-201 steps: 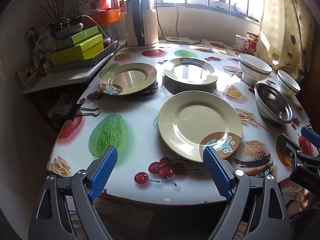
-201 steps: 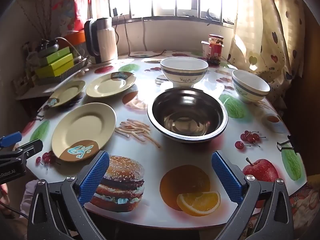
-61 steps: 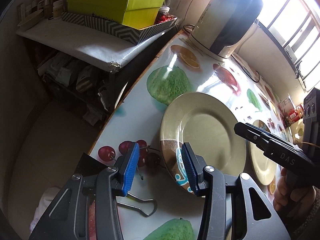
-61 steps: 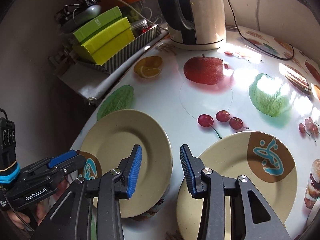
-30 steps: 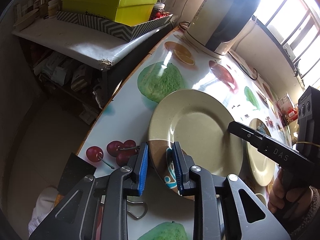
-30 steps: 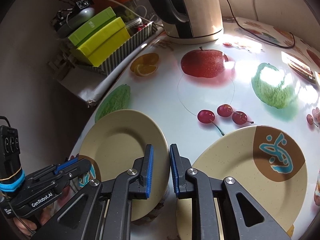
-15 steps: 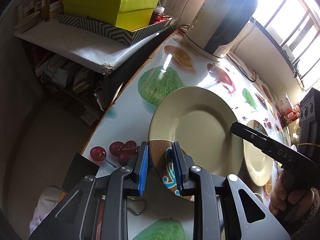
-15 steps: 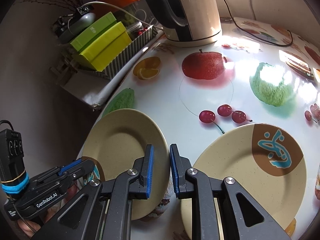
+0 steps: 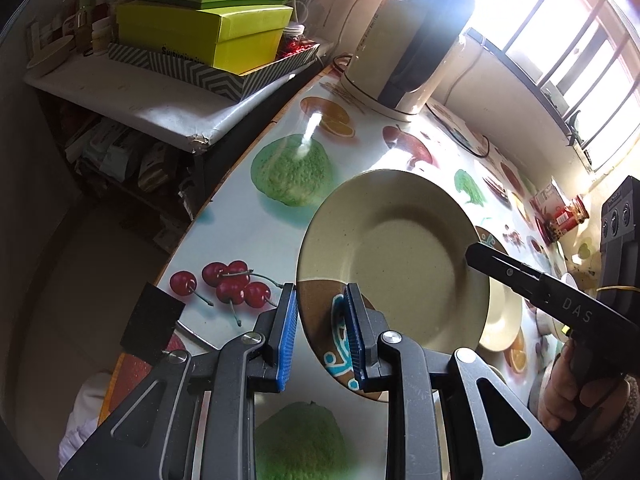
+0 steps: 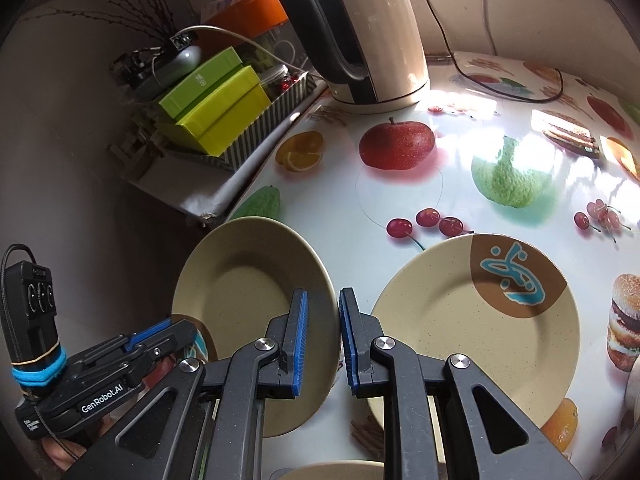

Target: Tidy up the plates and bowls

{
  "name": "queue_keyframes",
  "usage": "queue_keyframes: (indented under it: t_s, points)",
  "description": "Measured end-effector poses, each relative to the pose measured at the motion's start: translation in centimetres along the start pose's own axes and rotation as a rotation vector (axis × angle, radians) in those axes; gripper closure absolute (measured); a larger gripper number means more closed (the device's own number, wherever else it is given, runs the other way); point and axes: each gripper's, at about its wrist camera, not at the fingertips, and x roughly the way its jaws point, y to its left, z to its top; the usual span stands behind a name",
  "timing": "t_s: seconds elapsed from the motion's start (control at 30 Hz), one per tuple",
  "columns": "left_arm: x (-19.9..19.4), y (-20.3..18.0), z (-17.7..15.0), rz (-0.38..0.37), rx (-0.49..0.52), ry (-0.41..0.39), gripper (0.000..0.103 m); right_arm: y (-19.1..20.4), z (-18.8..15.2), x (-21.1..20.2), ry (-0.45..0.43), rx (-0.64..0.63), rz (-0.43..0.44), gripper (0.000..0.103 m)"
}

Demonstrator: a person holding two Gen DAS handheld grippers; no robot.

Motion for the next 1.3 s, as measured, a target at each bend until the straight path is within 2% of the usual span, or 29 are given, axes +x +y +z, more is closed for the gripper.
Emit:
queue_keyframes:
  t_s: [0.63, 1.3]
  points:
    - [-1.5, -4.0, -4.0, -0.051, 0.086, 0.028, 0.079, -2.2, -5.2, -6.2, -0.049, 0.078, -0.032, 0.086]
    - [-1.0, -7.4, -8.7, -0.079, 0.18, 0.101, 0.079, -5.4, -12.1, -9.8, -0.055, 0.19, -0.067, 0.086]
